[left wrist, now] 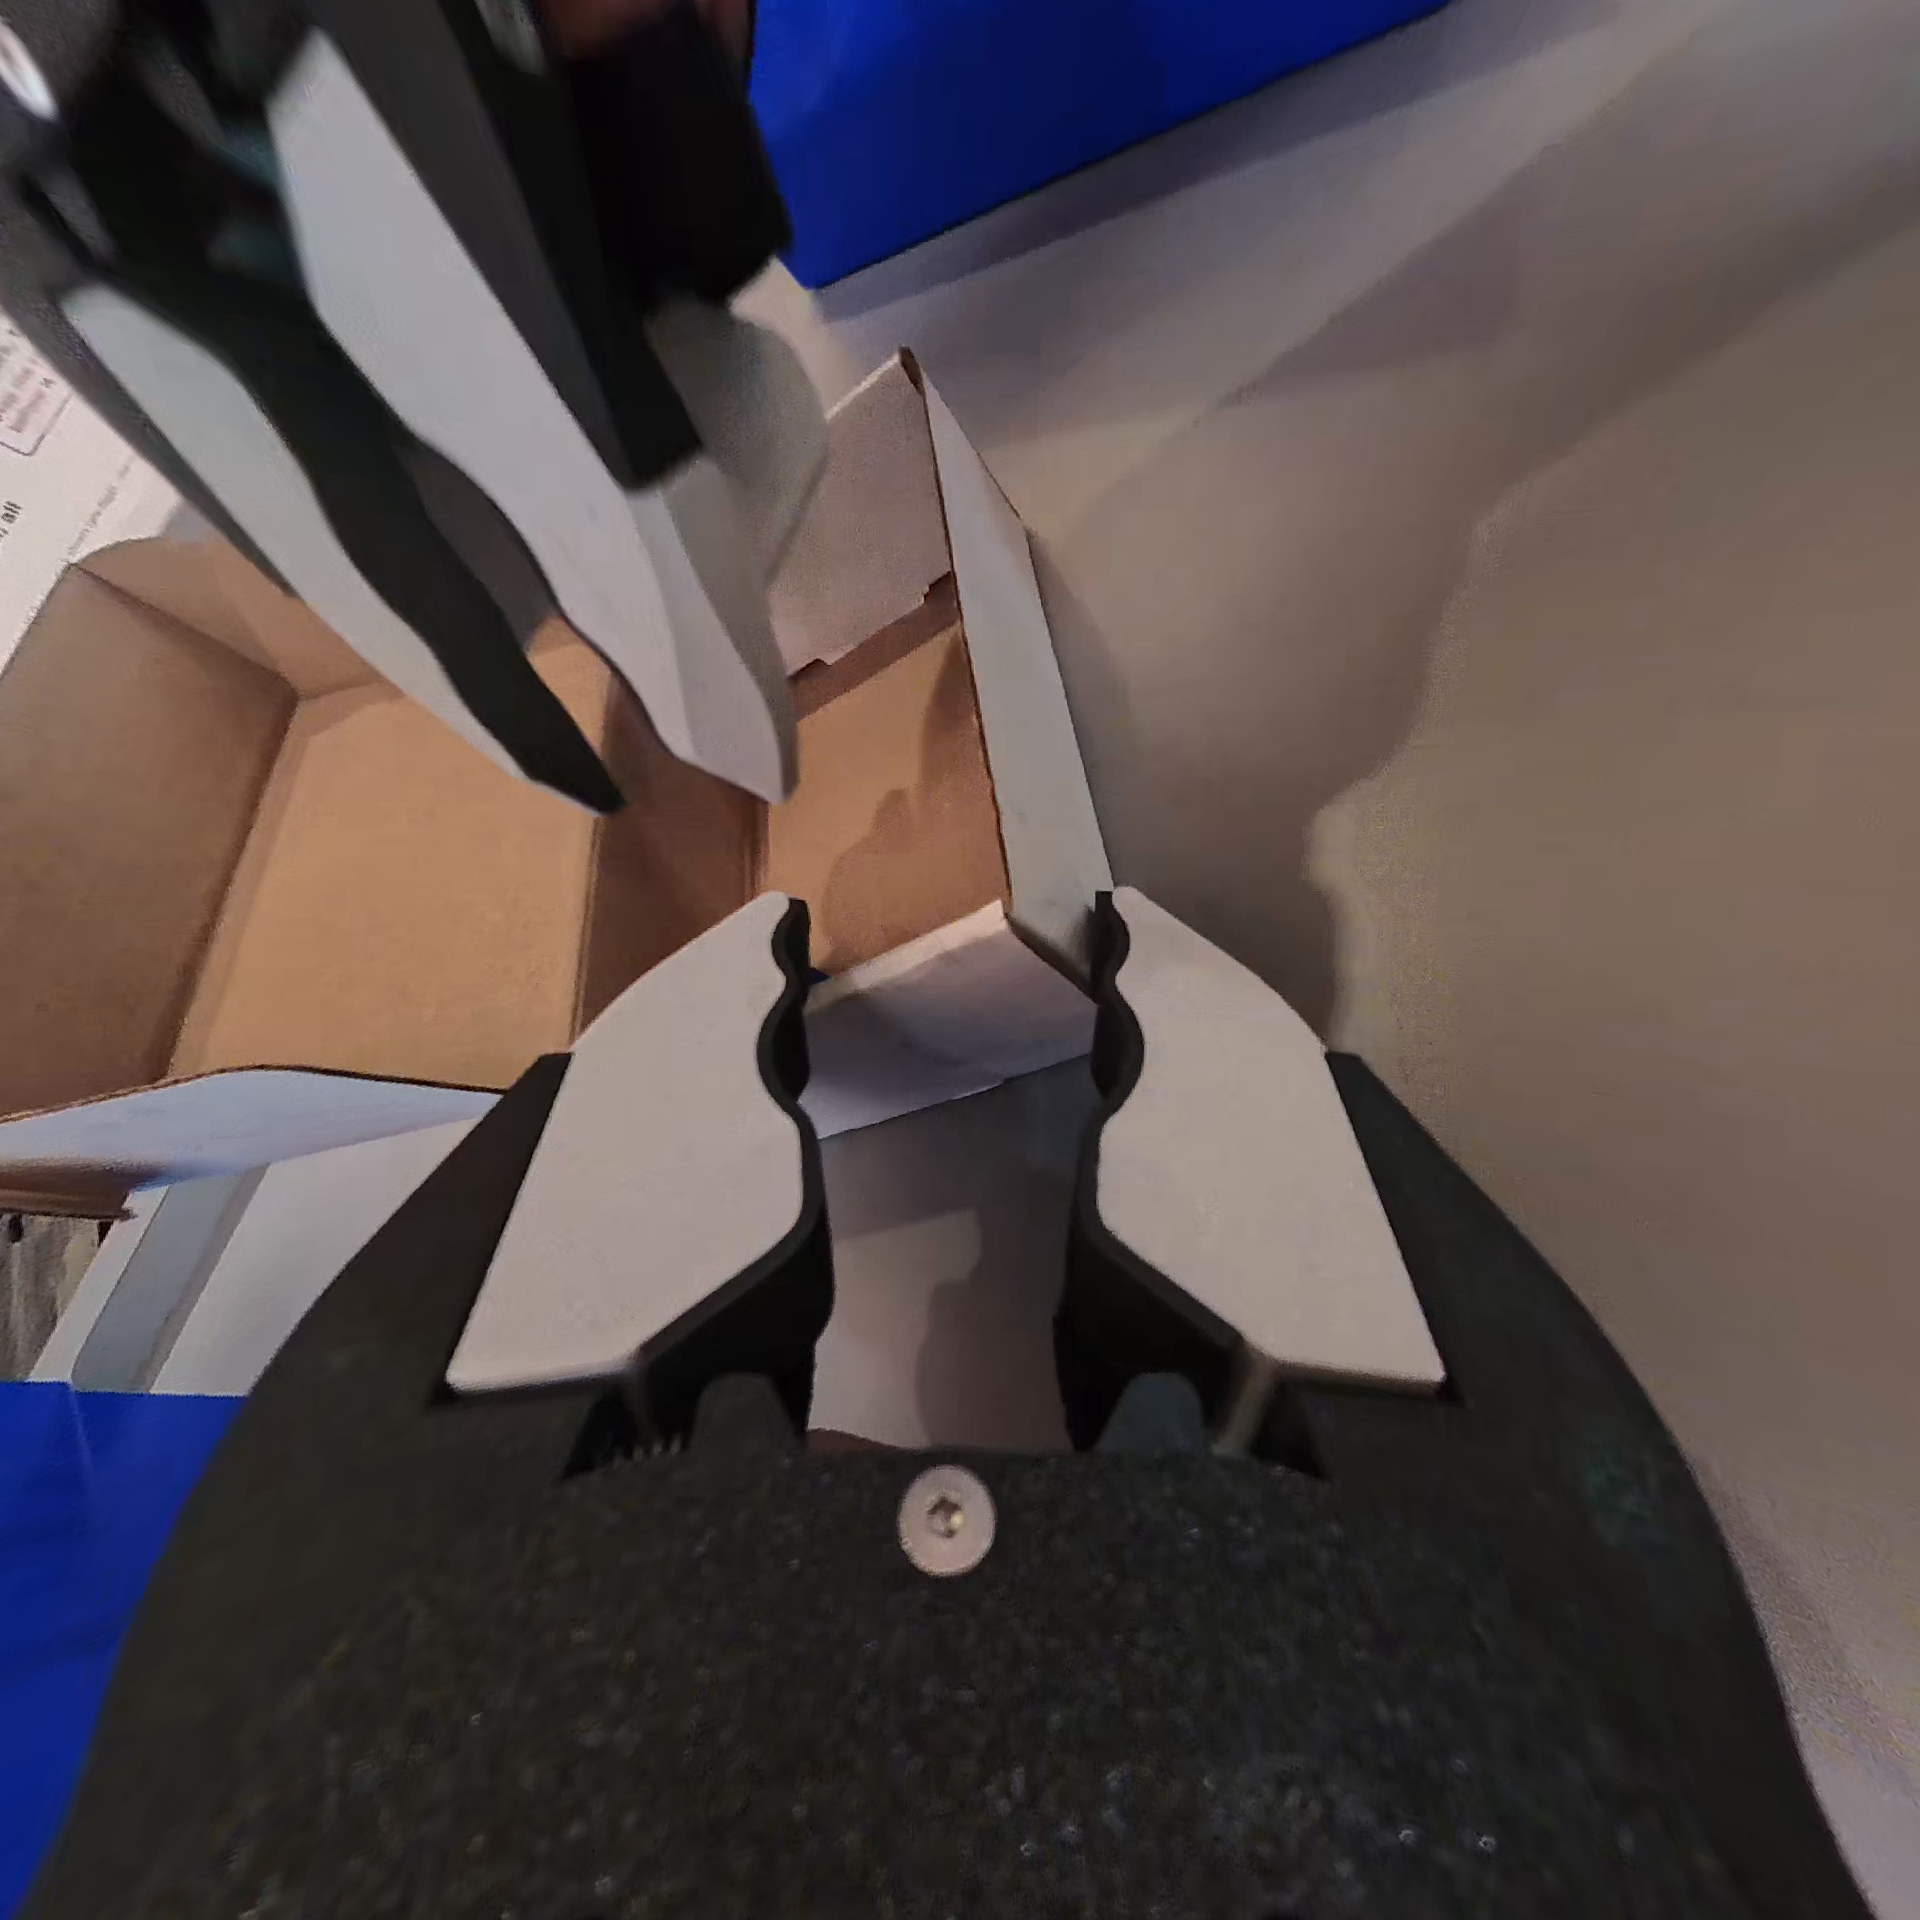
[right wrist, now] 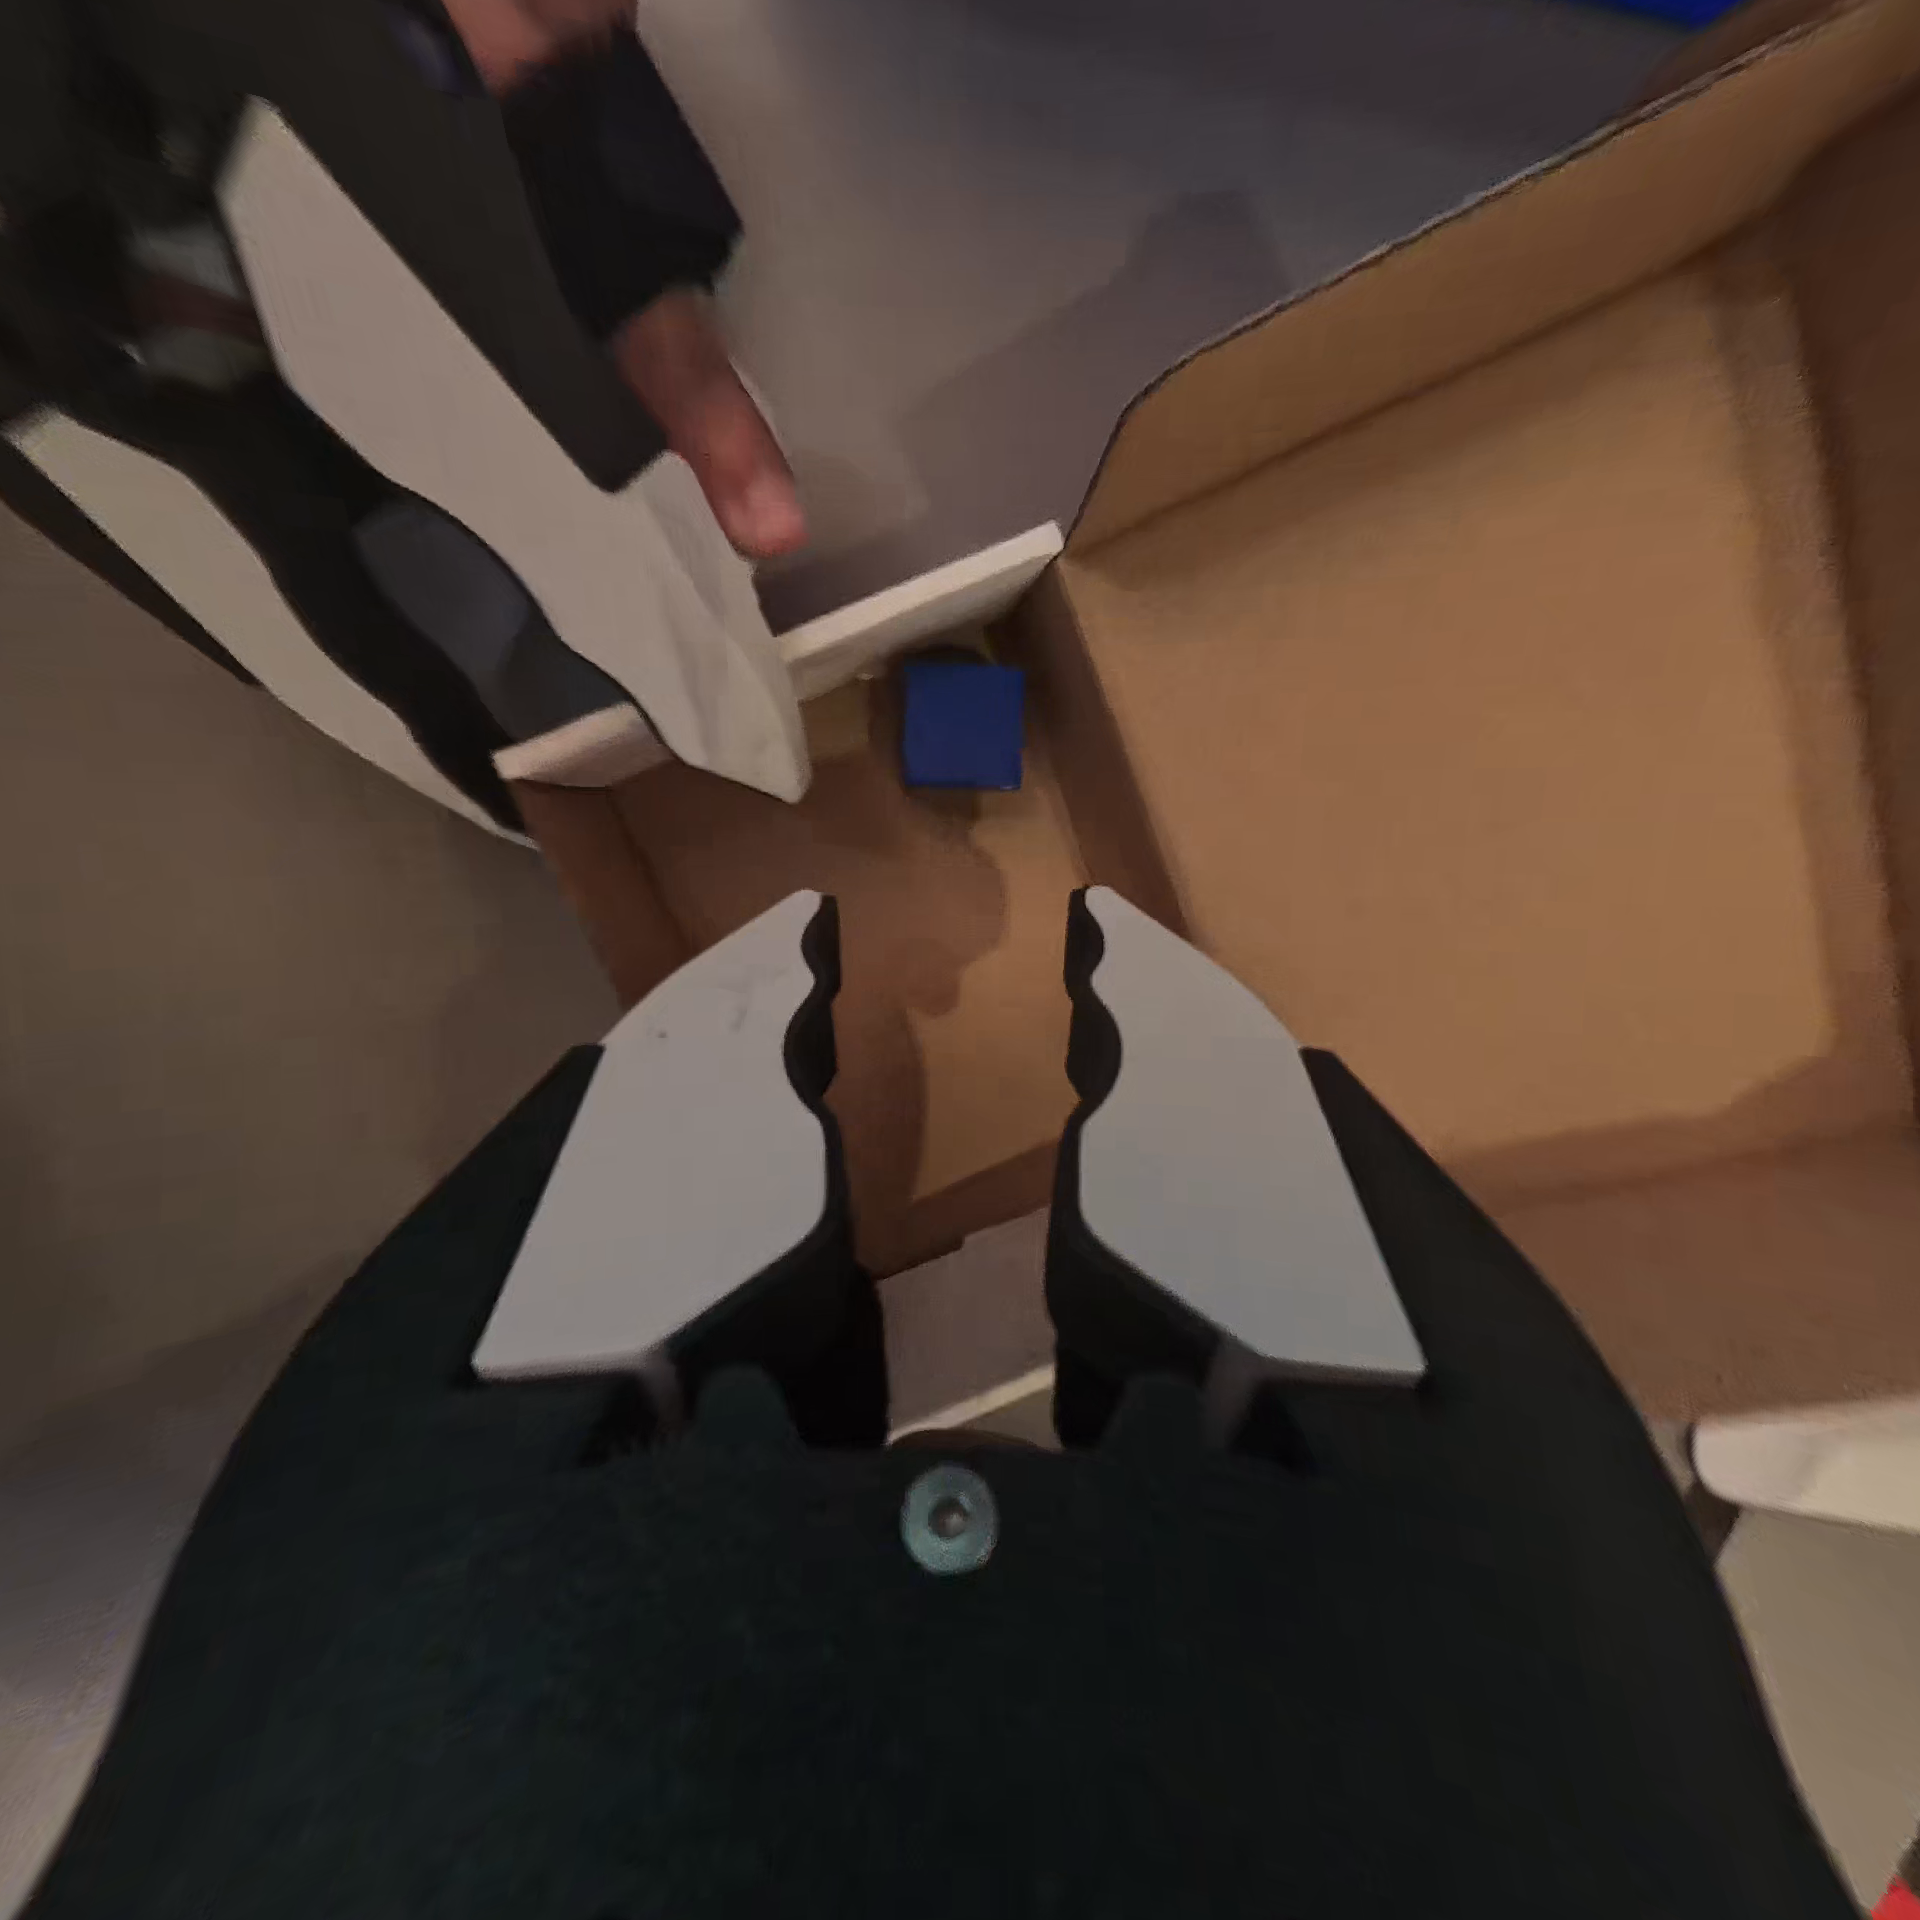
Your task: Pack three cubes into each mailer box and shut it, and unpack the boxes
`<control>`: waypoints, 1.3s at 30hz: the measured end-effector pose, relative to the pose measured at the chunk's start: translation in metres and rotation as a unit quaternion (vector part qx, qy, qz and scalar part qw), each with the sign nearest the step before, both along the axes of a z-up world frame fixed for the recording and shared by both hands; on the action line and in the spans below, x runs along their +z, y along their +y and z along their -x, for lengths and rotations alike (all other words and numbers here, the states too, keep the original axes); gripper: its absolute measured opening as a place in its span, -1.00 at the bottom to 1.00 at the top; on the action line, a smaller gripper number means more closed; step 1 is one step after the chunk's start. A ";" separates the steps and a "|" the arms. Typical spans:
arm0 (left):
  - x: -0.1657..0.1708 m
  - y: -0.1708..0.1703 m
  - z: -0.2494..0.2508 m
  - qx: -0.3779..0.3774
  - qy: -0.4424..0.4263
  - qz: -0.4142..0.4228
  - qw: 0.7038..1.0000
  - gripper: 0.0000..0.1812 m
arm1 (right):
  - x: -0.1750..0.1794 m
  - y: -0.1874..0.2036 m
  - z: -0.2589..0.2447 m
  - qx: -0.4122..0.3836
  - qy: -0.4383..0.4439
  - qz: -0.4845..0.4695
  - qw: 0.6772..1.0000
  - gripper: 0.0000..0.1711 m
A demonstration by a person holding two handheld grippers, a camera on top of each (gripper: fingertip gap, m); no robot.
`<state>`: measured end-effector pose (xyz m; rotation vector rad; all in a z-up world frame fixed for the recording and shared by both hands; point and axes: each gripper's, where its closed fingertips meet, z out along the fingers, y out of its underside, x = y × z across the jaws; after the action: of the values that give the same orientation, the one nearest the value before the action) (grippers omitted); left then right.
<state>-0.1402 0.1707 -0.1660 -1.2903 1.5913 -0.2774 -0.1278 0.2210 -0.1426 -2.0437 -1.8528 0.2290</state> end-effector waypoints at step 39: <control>0.002 0.005 0.002 0.010 -0.006 0.020 1.000 -0.44 | 0.055 -0.134 -0.276 -0.369 -0.151 0.084 0.913 -0.68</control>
<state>-0.1418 0.1754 -0.1644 -1.3329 1.5695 -0.3055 0.1487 0.0872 -0.0880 -2.8594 -1.0857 -0.1484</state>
